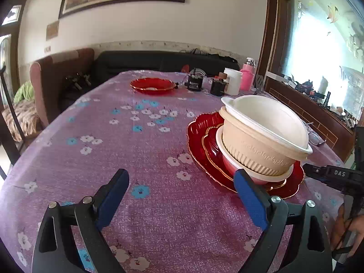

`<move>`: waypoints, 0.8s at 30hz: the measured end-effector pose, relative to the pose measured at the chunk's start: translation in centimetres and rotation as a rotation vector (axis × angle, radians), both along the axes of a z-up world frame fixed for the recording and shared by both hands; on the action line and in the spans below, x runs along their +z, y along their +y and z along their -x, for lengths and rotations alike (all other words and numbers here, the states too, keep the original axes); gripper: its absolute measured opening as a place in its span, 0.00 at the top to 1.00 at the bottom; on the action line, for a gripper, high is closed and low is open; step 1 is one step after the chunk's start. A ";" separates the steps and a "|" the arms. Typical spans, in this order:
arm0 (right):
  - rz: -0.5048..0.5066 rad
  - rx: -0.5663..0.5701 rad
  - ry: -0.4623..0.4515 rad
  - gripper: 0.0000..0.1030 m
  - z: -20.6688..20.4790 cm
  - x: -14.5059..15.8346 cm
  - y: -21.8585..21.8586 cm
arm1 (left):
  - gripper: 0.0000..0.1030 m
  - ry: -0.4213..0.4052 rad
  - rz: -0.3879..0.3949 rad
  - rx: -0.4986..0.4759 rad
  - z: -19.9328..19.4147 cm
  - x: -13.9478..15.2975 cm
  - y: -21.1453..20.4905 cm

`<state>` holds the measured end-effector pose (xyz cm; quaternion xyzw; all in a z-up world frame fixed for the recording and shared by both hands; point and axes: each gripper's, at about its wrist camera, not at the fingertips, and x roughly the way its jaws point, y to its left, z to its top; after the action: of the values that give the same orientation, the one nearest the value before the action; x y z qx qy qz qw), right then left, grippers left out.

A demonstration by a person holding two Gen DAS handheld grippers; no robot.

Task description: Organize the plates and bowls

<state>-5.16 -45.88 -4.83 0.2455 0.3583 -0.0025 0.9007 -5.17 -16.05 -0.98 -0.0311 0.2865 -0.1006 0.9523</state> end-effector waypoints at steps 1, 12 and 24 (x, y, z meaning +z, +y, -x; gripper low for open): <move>0.004 -0.005 -0.008 0.73 0.2 0.1 0.0 | 0.10 -0.006 -0.014 0.009 0.3 0.0 -0.1; 0.015 -0.017 -0.005 0.61 0.4 0.3 0.1 | 0.10 -0.003 -0.137 -0.007 0.2 -0.2 -2.0; 0.011 0.003 0.041 0.61 -0.4 -0.2 0.1 | 0.09 0.019 -0.154 -0.029 0.0 -0.5 -2.4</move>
<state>-4.72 -45.76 -4.98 0.2396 0.3770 -0.0082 0.8946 -5.19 -18.44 -1.43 0.0456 0.3028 -0.0917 0.9475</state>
